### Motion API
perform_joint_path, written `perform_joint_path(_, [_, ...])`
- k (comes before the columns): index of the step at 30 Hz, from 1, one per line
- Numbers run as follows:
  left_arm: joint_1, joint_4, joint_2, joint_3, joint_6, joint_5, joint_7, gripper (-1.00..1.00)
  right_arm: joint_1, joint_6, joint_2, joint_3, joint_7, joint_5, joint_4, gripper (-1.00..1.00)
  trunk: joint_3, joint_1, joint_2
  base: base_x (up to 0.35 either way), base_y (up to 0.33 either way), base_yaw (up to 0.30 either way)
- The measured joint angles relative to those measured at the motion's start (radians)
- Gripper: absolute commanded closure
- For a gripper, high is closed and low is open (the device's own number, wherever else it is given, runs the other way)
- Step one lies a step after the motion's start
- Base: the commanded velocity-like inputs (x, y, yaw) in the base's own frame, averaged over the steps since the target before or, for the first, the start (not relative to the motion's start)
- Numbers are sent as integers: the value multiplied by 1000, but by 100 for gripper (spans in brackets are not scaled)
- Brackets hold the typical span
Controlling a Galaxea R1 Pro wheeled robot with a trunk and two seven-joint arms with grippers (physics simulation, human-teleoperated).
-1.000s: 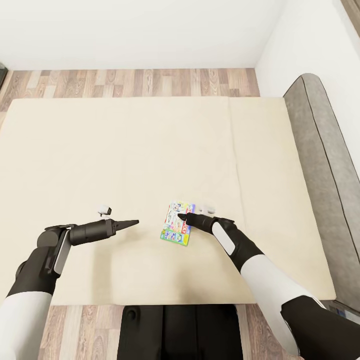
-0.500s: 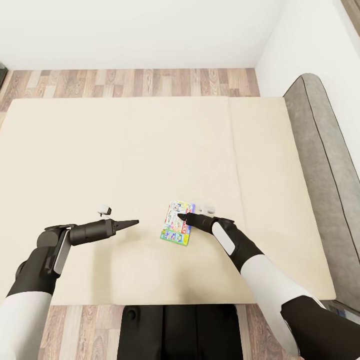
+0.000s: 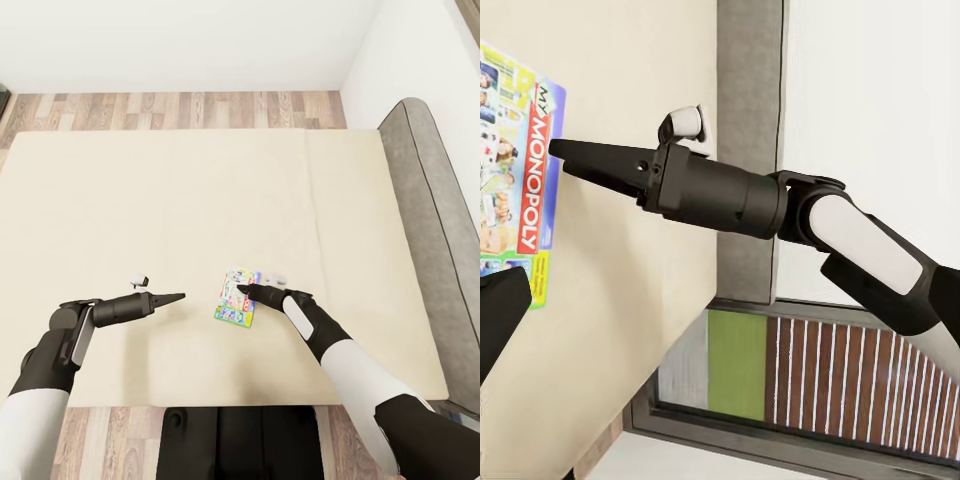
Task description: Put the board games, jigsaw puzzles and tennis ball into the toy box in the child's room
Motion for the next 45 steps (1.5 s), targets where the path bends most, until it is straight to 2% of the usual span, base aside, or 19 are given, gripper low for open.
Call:
perform_joint_path(9, [0,0,0,0,0,0,0,-100,0,0,0,1,0,0,0,-100,0,0,0,0,106,0])
perform_joint_path(45, [0,0,0,-1,1,0,1,-100,0,0,0,1,0,0,0,-100,0,0,0,0,10,0])
